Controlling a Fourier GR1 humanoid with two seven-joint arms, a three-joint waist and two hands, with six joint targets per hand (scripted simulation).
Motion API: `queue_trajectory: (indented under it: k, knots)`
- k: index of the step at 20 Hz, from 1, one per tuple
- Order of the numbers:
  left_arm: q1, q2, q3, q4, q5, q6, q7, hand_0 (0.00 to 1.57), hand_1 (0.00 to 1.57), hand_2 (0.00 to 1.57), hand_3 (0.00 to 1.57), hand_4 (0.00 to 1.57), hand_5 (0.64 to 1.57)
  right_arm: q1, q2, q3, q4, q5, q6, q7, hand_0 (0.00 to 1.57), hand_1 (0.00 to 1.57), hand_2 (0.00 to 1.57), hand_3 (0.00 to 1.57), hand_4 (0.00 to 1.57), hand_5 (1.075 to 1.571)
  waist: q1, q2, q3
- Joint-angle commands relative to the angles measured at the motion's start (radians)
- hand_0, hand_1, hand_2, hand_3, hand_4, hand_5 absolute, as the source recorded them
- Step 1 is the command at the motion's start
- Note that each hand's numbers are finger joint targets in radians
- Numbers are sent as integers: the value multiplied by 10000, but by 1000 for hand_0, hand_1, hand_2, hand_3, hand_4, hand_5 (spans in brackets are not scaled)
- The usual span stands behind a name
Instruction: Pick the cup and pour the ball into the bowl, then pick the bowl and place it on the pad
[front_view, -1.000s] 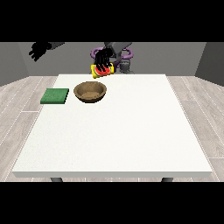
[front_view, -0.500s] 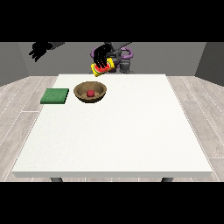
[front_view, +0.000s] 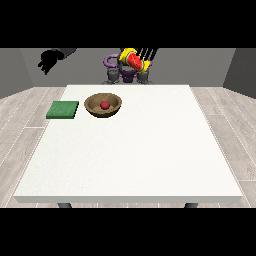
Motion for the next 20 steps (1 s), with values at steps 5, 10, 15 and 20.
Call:
queue_trajectory:
  k: [5, 10, 15, 20]
  knots:
    - [201, 230, 4259, -2044, 5825, -1004, -1919, 0, 0, 0, 0, 1065, 1571, 28, 457, -60, 84, 221, -853, -168, 0, 0, 0, 0, 774, 1556, 1190, 592, -23]
    - [328, 1334, 5919, -2182, 8446, -3541, -2686, 0, 0, 0, 0, 1057, 1566, 234, 1200, 46, 150, 388, -1417, -659, 0, 0, 0, 0, 719, 1566, 1592, 1144, 65]
    - [7, 2882, 6902, -1994, 9770, -5424, -2442, 0, 0, 0, 0, 1050, 1559, 88, 1744, -97, 888, 313, -1521, -1770, 0, 0, 0, 0, 735, 1566, 1923, 1959, 100]
    - [721, 3413, 7198, -2199, 10365, -5994, -2336, 0, 0, 0, 0, 993, 1561, -535, 1879, 202, 2044, 617, -1600, -2267, 0, 0, 0, 0, 694, 1566, 1693, 2026, 100]
